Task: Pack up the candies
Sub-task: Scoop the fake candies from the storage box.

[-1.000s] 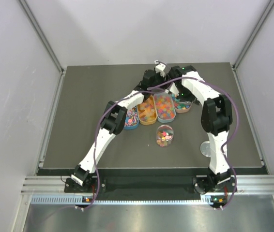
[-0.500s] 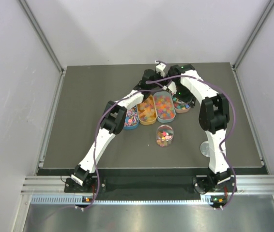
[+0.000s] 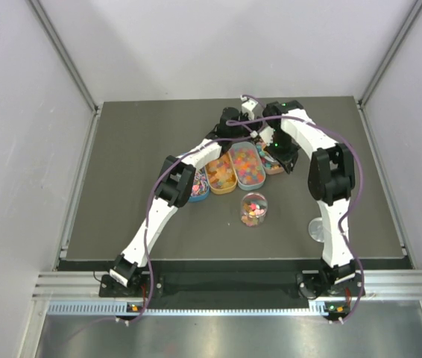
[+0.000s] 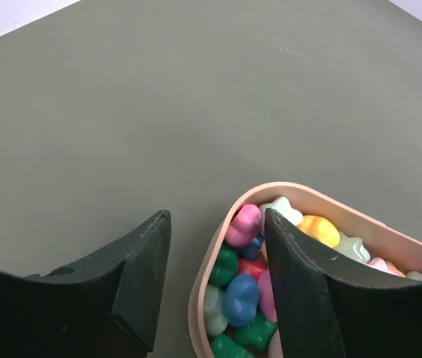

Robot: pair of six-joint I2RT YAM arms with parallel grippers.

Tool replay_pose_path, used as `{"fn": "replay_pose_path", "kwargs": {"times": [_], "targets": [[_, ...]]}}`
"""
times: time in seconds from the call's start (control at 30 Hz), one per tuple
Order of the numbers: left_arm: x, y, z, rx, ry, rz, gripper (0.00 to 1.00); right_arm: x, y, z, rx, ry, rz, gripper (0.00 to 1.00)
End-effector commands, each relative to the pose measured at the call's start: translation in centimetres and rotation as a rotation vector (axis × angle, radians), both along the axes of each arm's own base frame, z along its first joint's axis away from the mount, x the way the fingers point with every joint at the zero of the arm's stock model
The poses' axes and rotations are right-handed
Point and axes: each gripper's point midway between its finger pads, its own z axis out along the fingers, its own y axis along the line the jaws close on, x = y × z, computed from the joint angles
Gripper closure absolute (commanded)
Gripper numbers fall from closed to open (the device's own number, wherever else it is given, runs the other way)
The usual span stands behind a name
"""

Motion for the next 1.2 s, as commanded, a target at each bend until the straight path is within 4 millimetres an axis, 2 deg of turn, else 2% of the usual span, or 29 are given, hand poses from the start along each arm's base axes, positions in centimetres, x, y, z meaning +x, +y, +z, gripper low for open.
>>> {"fn": "replay_pose_path", "kwargs": {"times": [0.0,0.03,0.17,0.3,0.47,0.6,0.7,0.8,0.93,1.1,1.17], "targets": [[-1.3,-1.4,2.5,-0.02,-0.025,-0.059,0.42,-5.0,3.0,-0.3,0.153,0.198,-0.011,1.0],[-1.4,-1.4,2.6,-0.018,-0.026,-0.061,0.43,-5.2,2.9,0.2,0.158,0.19,-0.017,1.0],[-2.0,-1.4,2.9,-0.018,-0.013,-0.09,0.47,-6.1,1.4,0.0,0.148,0.218,-0.061,1.0],[-2.8,-1.7,4.1,-0.04,0.001,-0.123,0.52,-4.6,0.4,-0.5,0.125,0.196,-0.079,1.0],[-3.9,-2.1,4.6,-0.046,0.019,-0.162,0.64,-2.4,0.6,-1.2,0.099,0.161,-0.061,1.0],[-4.3,-2.4,5.4,-0.07,0.025,-0.182,0.74,-0.8,0.8,-1.4,0.063,0.116,-0.032,1.0],[-4.6,-2.4,6.0,-0.081,0.028,-0.187,0.83,0.6,1.6,-0.2,0.043,0.043,0.008,1.0],[-5.0,-2.4,6.3,-0.1,0.047,-0.191,0.84,0.6,2.3,0.6,0.04,0.014,0.031,1.0],[-5.2,-2.5,7.0,-0.119,0.049,-0.196,0.85,0.0,2.8,0.1,0.049,0.039,0.035,1.0],[-5.3,-2.5,7.7,-0.125,0.051,-0.198,0.86,1.4,3.6,-1.0,0.044,0.016,0.047,1.0],[-5.5,-2.5,8.3,-0.134,0.047,-0.203,0.87,2.5,4.3,-0.7,0.058,-0.02,0.051,1.0]]}}
